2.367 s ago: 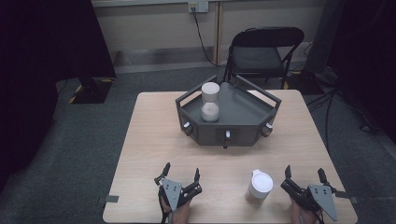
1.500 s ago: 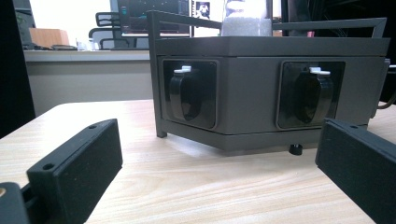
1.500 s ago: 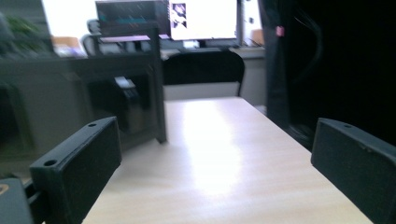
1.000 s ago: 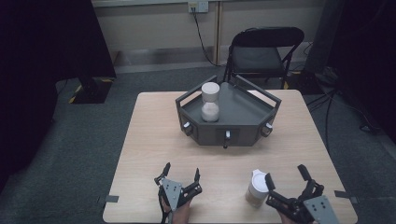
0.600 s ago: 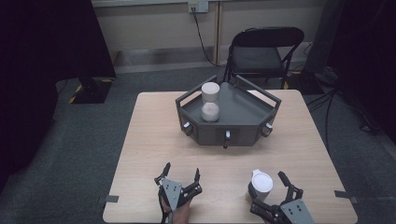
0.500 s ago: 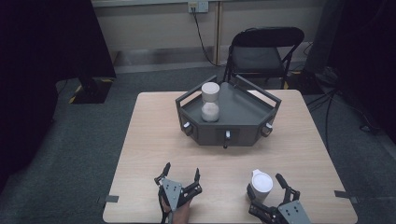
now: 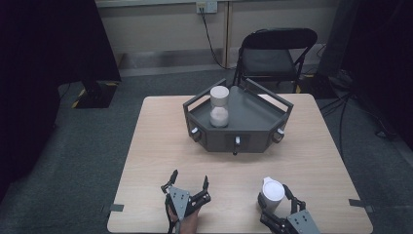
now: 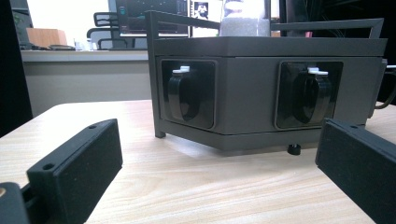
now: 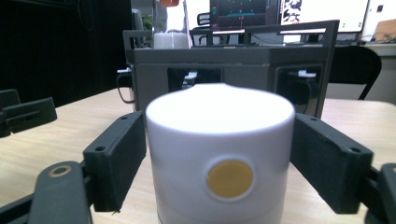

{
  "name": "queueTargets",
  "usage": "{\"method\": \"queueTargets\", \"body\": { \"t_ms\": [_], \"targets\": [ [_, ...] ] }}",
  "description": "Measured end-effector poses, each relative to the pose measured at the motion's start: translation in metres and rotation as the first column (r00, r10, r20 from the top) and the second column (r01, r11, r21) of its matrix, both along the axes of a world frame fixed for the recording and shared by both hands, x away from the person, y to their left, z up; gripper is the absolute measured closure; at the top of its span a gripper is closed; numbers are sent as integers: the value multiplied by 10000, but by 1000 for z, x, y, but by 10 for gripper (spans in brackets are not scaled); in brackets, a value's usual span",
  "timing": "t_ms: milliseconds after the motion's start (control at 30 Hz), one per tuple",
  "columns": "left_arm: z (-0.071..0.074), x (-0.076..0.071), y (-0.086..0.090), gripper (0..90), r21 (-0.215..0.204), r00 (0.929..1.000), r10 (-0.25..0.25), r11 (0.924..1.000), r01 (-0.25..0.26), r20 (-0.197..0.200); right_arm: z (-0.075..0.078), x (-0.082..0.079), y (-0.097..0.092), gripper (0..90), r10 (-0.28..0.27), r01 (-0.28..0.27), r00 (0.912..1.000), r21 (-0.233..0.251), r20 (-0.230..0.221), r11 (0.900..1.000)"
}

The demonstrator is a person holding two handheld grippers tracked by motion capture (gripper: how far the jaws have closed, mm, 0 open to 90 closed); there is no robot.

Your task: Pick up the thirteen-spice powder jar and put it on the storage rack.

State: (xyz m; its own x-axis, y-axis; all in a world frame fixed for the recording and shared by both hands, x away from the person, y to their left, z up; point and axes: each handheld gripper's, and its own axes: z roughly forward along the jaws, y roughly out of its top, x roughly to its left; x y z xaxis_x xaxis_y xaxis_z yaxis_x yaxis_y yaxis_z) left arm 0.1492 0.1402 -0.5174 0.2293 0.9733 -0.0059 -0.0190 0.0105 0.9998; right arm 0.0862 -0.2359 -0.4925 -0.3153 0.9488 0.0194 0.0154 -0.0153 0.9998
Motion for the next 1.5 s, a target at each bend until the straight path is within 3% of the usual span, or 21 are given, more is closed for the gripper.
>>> {"method": "queueTargets", "body": {
  "t_ms": [400,1500],
  "targets": [
    [0,0,0,0,0,10000,1,10000,-1,1,-3,3,-3,295,134,-136,9998,-82,-155,9999],
    [0,0,0,0,0,10000,0,10000,0,-1,10,6,-8,303,521,-531,9983,-389,-280,9978]
  ]
}}
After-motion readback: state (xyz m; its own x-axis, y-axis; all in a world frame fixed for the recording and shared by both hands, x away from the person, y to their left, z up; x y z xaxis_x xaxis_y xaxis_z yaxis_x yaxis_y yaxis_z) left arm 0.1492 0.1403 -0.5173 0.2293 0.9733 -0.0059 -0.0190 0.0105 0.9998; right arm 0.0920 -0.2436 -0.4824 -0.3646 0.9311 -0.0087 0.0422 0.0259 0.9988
